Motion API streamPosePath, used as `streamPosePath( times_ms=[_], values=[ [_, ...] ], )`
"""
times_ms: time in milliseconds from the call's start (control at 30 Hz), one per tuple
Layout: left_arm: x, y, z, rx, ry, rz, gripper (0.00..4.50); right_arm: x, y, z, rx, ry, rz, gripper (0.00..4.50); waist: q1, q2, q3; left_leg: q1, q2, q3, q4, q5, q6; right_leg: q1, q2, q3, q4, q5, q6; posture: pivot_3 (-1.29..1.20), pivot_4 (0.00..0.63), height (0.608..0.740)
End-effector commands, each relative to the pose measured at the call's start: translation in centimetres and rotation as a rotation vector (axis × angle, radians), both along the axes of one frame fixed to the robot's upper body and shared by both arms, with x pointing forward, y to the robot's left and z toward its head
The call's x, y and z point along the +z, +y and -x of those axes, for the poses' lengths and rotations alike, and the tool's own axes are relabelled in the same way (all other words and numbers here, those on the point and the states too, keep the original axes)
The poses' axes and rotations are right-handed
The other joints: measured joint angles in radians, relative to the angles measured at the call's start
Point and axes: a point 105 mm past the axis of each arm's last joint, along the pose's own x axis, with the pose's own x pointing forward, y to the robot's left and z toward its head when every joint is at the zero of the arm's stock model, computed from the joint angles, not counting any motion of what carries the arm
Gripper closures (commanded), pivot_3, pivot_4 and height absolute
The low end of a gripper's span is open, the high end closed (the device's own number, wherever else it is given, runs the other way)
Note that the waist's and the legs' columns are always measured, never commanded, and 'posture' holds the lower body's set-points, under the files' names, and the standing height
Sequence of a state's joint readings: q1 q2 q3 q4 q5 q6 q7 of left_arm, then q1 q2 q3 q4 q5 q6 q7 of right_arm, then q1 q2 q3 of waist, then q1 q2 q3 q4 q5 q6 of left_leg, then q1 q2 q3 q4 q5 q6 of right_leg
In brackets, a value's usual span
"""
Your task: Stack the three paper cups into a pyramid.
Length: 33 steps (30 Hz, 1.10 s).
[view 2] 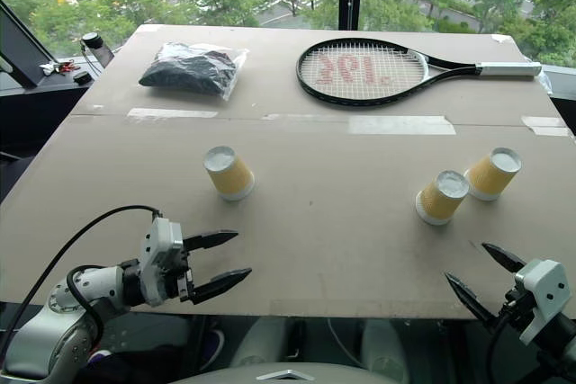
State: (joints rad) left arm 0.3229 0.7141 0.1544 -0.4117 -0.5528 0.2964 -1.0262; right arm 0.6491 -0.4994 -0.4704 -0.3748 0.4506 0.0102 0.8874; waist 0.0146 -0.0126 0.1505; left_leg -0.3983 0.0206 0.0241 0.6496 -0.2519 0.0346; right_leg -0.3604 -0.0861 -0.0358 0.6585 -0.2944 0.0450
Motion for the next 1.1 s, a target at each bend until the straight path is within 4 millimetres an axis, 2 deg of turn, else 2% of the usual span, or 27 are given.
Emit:
streamPosePath(
  times_ms=[33, 133, 333, 400, 467, 533, 600, 700, 833, 1100],
  values=[
    [1.0, -0.3, -0.7, 0.0, -0.05, 0.032, 0.07, 1.3, 0.9, -0.9, -0.024, -0.082, -0.006, 0.0, 0.0, 0.0, 0.0, 0.0, 0.0, 0.0, 0.0, 0.0, 0.0, 0.0, 0.0, 0.0, 0.0, 0.0, 0.0, 0.0, 0.15, 0.74],
    [1.8, -1.2, -1.5, -0.009, -0.088, 0.09, 0.07, 2.5, 2.1, -1.9, -0.08, -0.17, -0.003, 0.0, 0.001, 0.001, 0.0, 0.0, 0.0, -0.001, 0.0, 0.0, 0.0, 0.0, 0.0, -0.001, 0.0, 0.0, 0.0, 0.0, 0.15, 0.74],
    [2.9, -1.6, -2.5, -0.009, -0.168, 0.1, 0.07, 3.0, 1.6, -3.7, -0.191, -0.251, -0.027, 0.0, 0.0, 0.001, 0.0, -0.001, 0.0, 0.001, 0.0, 0.0, 0.0, 0.0, 0.0, 0.0, -0.001, 0.0, 0.0, 0.0, 0.15, 0.74],
    [3.5, -1.7, -2.8, -0.007, -0.196, 0.1, 0.07, 3.5, 1.9, -4.2, -0.178, -0.277, -0.032, 0.0, 0.0, 0.001, 0.0, -0.001, 0.0, 0.001, 0.0, 0.0, 0.0, 0.0, 0.0, 0.0, 0.0, 0.002, 0.004, 0.0, 0.15, 0.74],
    [4.2, -1.1, -3.2, 0.063, -0.229, 0.122, 0.07, 3.7, 3.2, -3.6, -0.092, -0.276, -0.063, 0.0, 0.0, 0.002, 0.0, -0.001, 0.0, 0.001, 0.0, 0.0, 0.0, 0.0, 0.0, -0.001, 0.0, 0.002, 0.004, 0.0, 0.15, 0.74],
    [4.5, 0.3, -3.5, 0.159, -0.253, 0.141, 0.07, 3.7, 5.4, -1.9, 0.077, -0.262, -0.062, 0.0, 0.0, 0.001, 0.0, -0.001, 0.0, 0.001, -0.001, 0.0, 0.0, 0.0, 0.001, -0.001, 0.0, 0.002, 0.004, 0.0, 0.15, 0.74],
    [4.4, 1.5, -3.4, 0.242, -0.24, 0.156, 0.07, 3.9, 7.1, -0.7, 0.199, -0.251, -0.072, 0.0, 0.0, 0.002, 0.001, -0.001, 0.0, 0.001, 0.0, 0.0, 0.0, 0.0, 0.001, -0.001, 0.0, 0.002, 0.004, 0.0, 0.15, 0.74],
    [3.9, 2.9, -3.5, 0.357, -0.221, 0.147, 0.07, 4.2, 8.8, -0.1, 0.318, -0.238, -0.083, 0.0, -0.005, 0.001, 0.001, -0.001, 0.0, 0.001, -0.001, -0.001, 0.001, 0.0, 0.001, 0.0, -0.001, 0.002, 0.004, 0.0, 0.15, 0.74],
    [4.3, 4.1, -5.4, 0.472, -0.243, 0.127, 0.07, 4.2, 10.2, 0.0, 0.399, -0.221, -0.092, 0.0, 0.005, -0.002, -0.001, 0.0, 0.0, 0.0, 0.001, -0.001, 0.001, 0.001, 0.0, -0.001, 0.0, 0.001, 0.002, 0.0, 0.15, 0.74],
    [5.5, 3.9, -8.5, 0.47, -0.293, 0.074, 0.07, 5.2, 11.1, -0.3, 0.455, -0.286, -0.101, 0.0, 0.005, -0.003, -0.001, -0.001, -0.001, -0.001, 0.002, -0.001, 0.001, 0.001, 0.001, -0.003, 0.0, 0.002, 0.004, 0.0, 0.15, 0.74]
  ],
)
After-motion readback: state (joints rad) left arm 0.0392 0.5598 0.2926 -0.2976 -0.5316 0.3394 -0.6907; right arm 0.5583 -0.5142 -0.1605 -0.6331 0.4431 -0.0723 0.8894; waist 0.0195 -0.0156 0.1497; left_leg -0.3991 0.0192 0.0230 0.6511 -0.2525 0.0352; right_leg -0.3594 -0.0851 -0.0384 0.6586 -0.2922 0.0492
